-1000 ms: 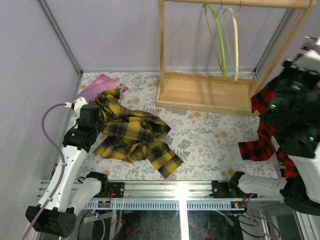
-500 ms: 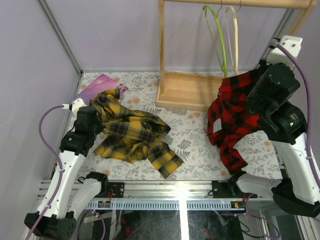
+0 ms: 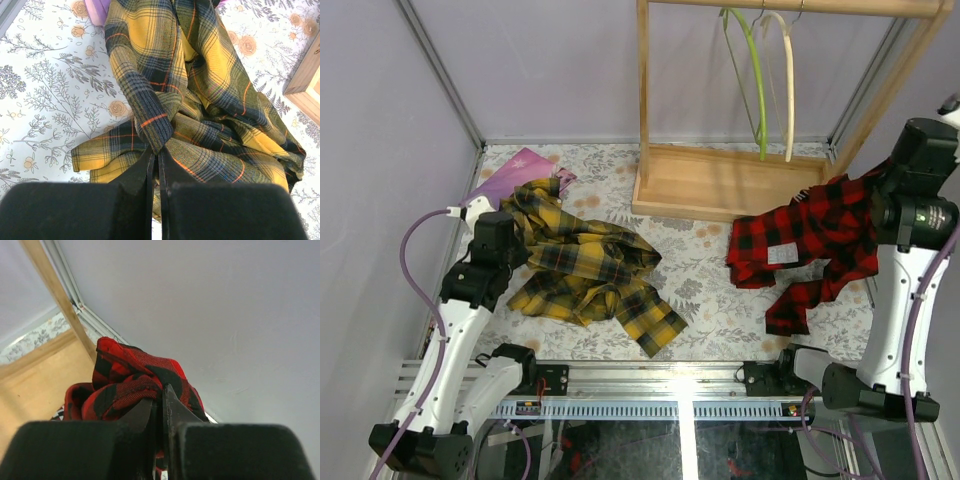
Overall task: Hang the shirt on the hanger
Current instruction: Place the shirt at the center of the board.
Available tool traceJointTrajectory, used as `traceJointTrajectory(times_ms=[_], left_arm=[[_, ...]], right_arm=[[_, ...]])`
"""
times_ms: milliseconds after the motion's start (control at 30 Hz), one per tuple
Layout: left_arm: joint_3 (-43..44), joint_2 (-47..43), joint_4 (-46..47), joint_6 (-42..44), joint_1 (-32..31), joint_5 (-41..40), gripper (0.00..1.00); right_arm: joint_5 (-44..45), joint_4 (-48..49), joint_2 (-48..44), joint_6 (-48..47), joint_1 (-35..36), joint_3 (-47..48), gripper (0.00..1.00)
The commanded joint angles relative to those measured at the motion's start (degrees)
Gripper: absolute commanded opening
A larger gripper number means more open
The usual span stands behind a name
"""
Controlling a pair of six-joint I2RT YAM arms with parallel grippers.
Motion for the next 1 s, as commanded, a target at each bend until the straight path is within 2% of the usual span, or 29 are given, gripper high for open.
traceJointTrajectory(times_ms=[0,233,400,567,733,800,867,967], left_arm=[[1.6,0.7,0.6,1.3,0.5,1.5,0.00],[1.3,1.6,1.5,1.6,0.5,2.3,0.00],[1.3,3.2,2.5,2.0,0.4,3.7,0.00],[1.7,4.7,3.2,2.3,0.4,4.6,0.00],[1.1,4.4,3.5,1.9,0.5,5.4,0.00],[0.6,4.1,3.5,1.8,0.5,5.9,0.00],[0.3,3.9,3.5,1.9,0.4,6.8,0.00],[0.4,4.0,3.5,2.6,0.5,8.5,0.00]], right_arm=[[3.2,2.5,-3.8,3.5,-1.4,7.6,0.00],[16.3,6.2,-2.3,-5.5,-1.4,18.2,0.00],[22.5,11.6,-1.5,-13.0,-1.3,17.3,0.00],[18.7,10.3,-1.5,-10.1,-1.4,14.8,0.00],[10.5,6.1,-2.6,-1.3,-1.3,7.6,0.02],[6.7,7.0,-5.4,3.0,-1.4,-0.9,0.09],[3.3,8.8,-8.8,6.8,-1.4,-9.5,0.24],[0.0,10.8,-12.3,11.4,-1.4,-19.8,0.55]])
